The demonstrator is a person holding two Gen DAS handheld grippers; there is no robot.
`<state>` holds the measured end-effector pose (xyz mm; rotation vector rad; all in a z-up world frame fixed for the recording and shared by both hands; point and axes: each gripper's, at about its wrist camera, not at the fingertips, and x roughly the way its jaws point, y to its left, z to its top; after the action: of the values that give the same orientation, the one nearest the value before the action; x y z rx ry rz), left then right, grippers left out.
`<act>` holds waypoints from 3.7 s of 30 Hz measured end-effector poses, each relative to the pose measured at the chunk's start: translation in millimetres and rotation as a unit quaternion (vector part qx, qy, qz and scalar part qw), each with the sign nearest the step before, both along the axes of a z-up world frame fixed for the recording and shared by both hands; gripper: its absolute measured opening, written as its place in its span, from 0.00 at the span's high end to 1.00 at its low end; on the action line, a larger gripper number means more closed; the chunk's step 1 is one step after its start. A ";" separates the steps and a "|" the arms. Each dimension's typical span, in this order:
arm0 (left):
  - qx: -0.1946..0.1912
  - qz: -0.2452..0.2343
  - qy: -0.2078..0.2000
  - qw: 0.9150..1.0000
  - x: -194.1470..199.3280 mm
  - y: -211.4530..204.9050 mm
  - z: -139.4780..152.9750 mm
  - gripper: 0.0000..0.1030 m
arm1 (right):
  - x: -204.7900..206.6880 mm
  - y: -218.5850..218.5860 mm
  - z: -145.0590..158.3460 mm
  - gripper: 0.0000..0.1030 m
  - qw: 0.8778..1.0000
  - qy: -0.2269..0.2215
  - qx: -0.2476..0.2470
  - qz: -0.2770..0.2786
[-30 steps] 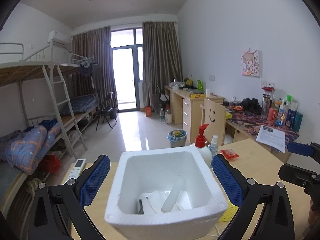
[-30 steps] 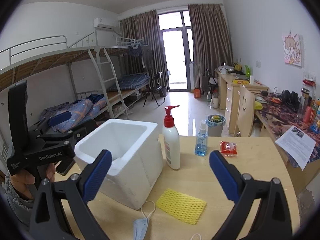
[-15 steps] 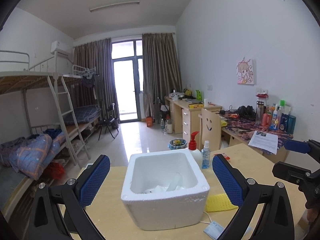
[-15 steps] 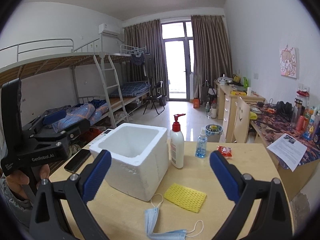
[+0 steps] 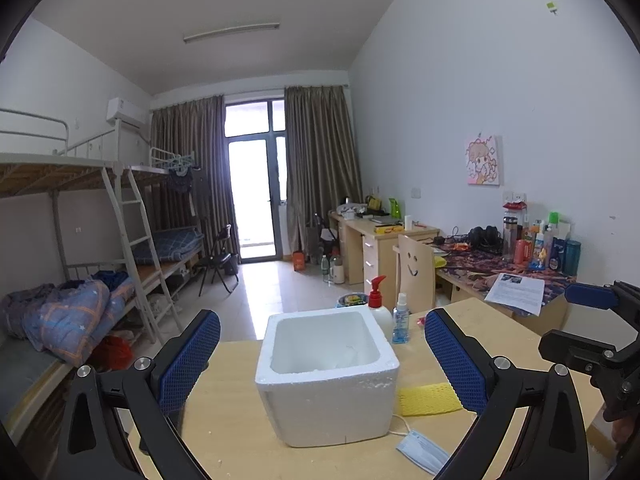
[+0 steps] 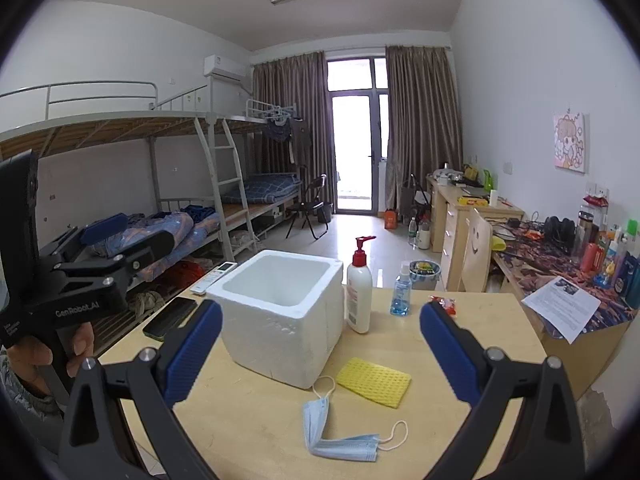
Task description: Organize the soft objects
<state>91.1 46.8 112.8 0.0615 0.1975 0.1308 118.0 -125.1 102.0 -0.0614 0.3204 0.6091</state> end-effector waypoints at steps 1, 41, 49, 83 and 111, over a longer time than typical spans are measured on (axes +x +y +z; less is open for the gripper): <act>0.002 0.000 -0.001 1.000 -3.0 -1.9 -0.3 0.01 | -4.2 0.0 0.3 0.02 1.000 -0.003 -0.001 0.000; -0.020 -0.059 -0.018 0.998 -91.4 -27.1 -55.0 0.01 | -96.1 -25.2 -38.9 0.02 0.999 -0.032 0.026 -0.021; -0.045 -0.069 -0.017 0.996 -90.7 -24.1 -80.5 0.01 | -102.8 -24.8 -60.3 0.02 0.998 -0.049 0.023 -0.040; -0.055 -0.097 0.054 0.992 -48.6 -31.1 -156.1 0.01 | -75.1 -36.5 -124.1 0.00 0.995 -0.008 -0.002 -0.102; -0.022 -0.158 0.197 0.967 54.0 -88.4 -187.6 0.01 | 5.2 -70.3 -167.8 0.00 0.988 0.075 0.002 -0.136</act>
<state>145.2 -41.6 -74.8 0.0727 0.5844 -0.2066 123.2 -195.4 -65.9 0.0321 0.4639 0.3442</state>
